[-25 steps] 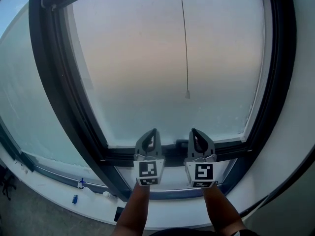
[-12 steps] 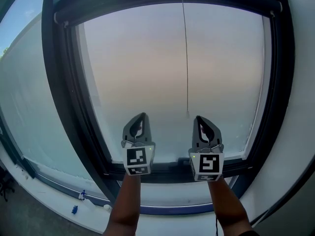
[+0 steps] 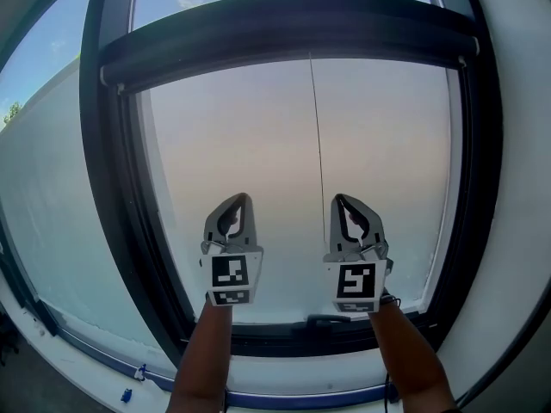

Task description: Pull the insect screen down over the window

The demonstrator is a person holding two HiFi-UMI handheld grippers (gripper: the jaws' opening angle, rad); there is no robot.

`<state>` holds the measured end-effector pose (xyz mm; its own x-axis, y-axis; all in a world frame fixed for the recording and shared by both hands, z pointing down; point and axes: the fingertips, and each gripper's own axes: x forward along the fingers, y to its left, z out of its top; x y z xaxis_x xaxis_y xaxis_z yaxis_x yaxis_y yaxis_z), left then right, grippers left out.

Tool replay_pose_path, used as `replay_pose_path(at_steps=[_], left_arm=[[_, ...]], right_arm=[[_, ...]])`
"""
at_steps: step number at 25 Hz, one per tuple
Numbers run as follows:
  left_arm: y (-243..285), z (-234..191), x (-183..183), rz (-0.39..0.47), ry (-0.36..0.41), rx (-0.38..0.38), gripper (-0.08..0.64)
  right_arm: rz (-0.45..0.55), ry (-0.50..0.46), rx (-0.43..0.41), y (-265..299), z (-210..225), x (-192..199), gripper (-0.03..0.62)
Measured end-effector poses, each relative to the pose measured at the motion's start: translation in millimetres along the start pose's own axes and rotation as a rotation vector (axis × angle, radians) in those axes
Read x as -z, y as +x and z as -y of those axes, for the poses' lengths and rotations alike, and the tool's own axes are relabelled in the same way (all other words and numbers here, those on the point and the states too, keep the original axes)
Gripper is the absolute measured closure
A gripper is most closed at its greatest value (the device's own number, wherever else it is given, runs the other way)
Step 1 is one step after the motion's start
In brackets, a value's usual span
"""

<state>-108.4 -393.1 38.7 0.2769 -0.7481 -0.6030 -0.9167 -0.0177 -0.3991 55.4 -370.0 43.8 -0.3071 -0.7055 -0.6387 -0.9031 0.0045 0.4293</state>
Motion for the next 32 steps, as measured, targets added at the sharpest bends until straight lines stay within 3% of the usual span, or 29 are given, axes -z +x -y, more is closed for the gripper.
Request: replay_pose_path(at_steps=[10,17,24,28,32], left_arm=[[53.3,-19.6,-49.6,0.001,0.32,0.0,0.558],[94.5,-35.5,-103.4,0.009,0.458,-0.021,0.557],[126.5,-52.7,-137.9,-0.046,0.659,-0.047,0.555],[132.9,-64.0,-138.1,-0.087,0.799,-0.064,0.462],[140.4,-69.9,-139.7,-0.129,0.913,-0.086,0.382]], right_arm=[[0.06,-0.35,0.019,52.8,39.6,-69.6,0.589],[0.078,-0.545,0.032,86.7,55.0,-115.2,0.588],[0.019,-0.767,0.015,109.9,66.7,-122.6,0.583],[-0.062,-0.872,-0.007,124.7,73.5,-112.2,0.48],[-0.091,-0.946,0.011,140.6,86.3,-113.4,0.431]])
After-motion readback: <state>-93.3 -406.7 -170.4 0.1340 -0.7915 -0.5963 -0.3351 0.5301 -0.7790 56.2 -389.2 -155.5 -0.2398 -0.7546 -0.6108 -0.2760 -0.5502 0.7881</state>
